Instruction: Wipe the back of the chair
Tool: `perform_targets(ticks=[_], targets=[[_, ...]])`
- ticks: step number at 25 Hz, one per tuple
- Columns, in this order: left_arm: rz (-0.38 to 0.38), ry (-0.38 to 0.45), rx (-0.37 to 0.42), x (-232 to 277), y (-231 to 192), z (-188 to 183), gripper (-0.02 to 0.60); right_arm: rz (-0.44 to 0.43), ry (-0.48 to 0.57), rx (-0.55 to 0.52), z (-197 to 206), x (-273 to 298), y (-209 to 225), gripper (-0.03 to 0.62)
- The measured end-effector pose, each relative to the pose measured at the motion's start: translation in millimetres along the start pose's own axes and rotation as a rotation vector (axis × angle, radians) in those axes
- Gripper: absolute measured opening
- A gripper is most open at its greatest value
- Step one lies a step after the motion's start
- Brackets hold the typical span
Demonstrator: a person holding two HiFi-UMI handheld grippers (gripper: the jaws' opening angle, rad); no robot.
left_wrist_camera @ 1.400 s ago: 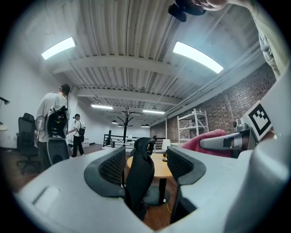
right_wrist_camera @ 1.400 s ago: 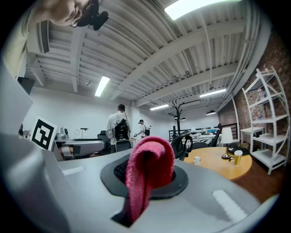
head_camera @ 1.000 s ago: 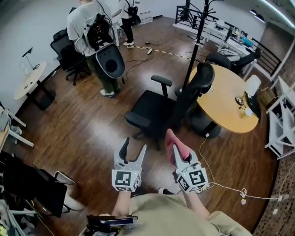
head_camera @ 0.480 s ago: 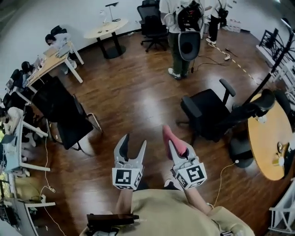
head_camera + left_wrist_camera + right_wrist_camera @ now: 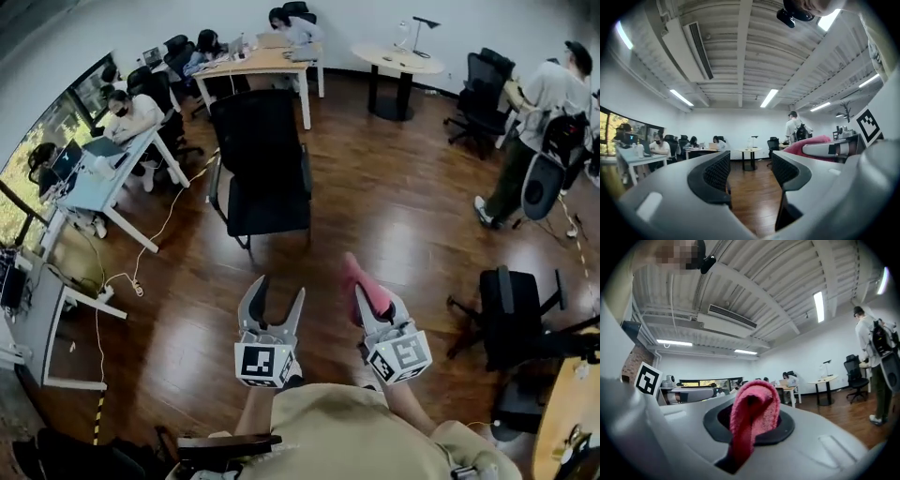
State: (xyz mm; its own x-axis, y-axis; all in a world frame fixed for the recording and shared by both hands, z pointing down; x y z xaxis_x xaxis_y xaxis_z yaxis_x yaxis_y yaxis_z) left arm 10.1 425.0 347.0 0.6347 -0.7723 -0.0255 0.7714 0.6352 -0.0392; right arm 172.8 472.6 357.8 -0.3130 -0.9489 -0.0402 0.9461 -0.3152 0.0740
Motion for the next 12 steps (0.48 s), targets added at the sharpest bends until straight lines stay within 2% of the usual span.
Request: perform_targets(ticks=[4, 7, 9, 12], targets=[[-0.106, 0.021, -0.017, -36, -114, -4, 0.256, -0.105, -0.006, -0.007, 15, 89, -81, 0.025], [-0.163, 0.02, -0.082, -59, -182, -4, 0.255, -0.179, -0.032, -0.013, 24, 133, -135, 0.026], [-0.172, 0.022, -0.12, -68, -210, -5, 0.253, -0.208, -0.054, -0.022, 29, 153, -156, 0.026], [-0.184, 0.012, -0.126, -63, -232, 1, 0.253, -0.201, -0.084, -0.009, 35, 173, -156, 0.026]])
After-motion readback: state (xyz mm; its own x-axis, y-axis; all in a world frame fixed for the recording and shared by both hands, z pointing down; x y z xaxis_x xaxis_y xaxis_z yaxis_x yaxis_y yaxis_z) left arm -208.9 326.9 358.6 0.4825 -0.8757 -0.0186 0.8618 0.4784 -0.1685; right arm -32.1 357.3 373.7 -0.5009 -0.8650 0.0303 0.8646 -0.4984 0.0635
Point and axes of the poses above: the fingertips, and each gripper's own axes: x forward along the fingers, y to its right, z out of its underside, the point moved 3 cm from there along -x, backward along the fingers, and after that the axes turned 4 degrees about -x, right-handed, at the moved point
